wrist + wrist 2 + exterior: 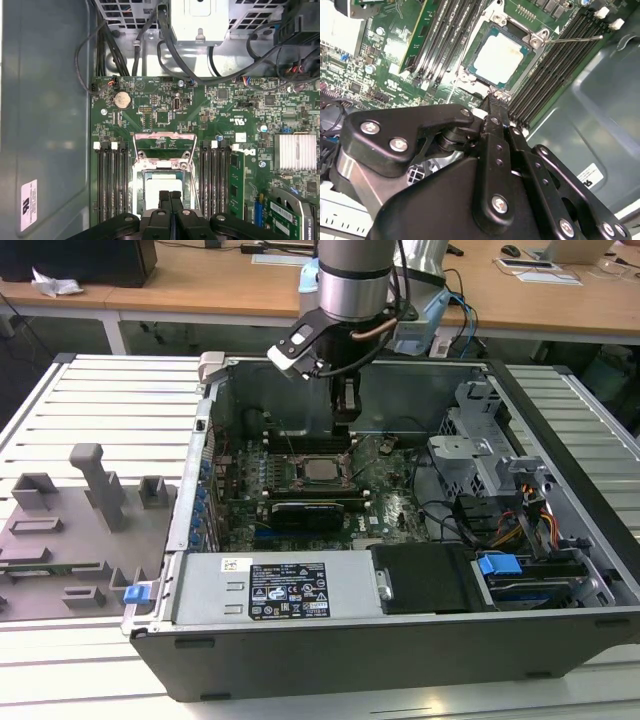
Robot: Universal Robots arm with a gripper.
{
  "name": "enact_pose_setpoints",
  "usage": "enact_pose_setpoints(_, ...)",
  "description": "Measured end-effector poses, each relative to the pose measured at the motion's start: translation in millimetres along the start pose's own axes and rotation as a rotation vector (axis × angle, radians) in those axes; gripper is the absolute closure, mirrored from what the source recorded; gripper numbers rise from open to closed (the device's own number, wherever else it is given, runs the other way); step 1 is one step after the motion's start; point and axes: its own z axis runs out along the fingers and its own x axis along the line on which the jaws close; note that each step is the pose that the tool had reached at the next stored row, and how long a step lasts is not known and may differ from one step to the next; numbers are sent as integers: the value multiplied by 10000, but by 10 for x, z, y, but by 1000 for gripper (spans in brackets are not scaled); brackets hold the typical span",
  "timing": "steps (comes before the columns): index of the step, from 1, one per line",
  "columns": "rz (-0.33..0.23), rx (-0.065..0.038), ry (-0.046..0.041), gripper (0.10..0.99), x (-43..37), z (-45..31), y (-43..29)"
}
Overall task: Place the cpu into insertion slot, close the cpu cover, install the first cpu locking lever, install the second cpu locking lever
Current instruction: 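Close the cpu cover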
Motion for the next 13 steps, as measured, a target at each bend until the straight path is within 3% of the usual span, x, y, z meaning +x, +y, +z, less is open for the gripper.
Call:
enact_pose_setpoints(3, 0, 2, -4, 980, 0, -14, 51)
enact_pose_setpoints(9, 0, 0, -4, 980, 2, -157, 64)
enact_pose_setpoints(13, 0, -1, -5, 980, 3, -183, 92)
